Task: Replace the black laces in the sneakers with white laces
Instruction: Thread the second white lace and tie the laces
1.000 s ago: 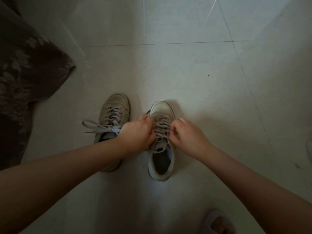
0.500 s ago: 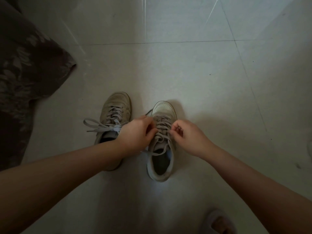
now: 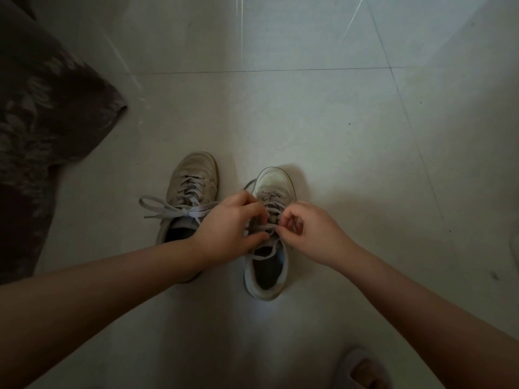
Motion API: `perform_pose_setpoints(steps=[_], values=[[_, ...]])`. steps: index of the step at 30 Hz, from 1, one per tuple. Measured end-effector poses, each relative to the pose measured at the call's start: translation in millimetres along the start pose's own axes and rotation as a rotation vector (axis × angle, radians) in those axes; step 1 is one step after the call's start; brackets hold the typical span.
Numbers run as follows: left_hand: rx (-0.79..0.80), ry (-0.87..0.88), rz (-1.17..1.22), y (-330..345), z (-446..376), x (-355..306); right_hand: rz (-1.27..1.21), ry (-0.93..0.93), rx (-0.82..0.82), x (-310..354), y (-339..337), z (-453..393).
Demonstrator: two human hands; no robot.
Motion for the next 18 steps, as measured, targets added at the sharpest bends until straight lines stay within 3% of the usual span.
perform_pose_setpoints(steps=[6, 10, 13, 15, 18], values=[[-0.169, 0.154, -0.108, -14, 11, -13, -0.066, 0.048, 0.02, -2, 2, 0], [0.119, 0.342, -0.202, -7, 25, -21, -0.097, 0.046, -0.025, -4, -3, 5], [0.227, 0.091, -0.087, -2, 22, -19, -0.104, 0.061, -0.028, -5, -4, 6], [0.117, -0.078, -0.043, -6, 14, -14, -0.097, 0.075, -0.025, -6, -2, 6], [0.008, -0.139, -0.118, -13, 4, -17, -0.071, 0.112, -0.001, -6, 0, 4]])
Point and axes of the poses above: each hand's wrist, its own z-axis away from the middle knuckle, its own y-axis out of the palm, x = y × z, the point moved 4 cm from there along -z, towards the middle knuckle, and after that the axes turned 6 degrees about -z, right-handed, at the moved point
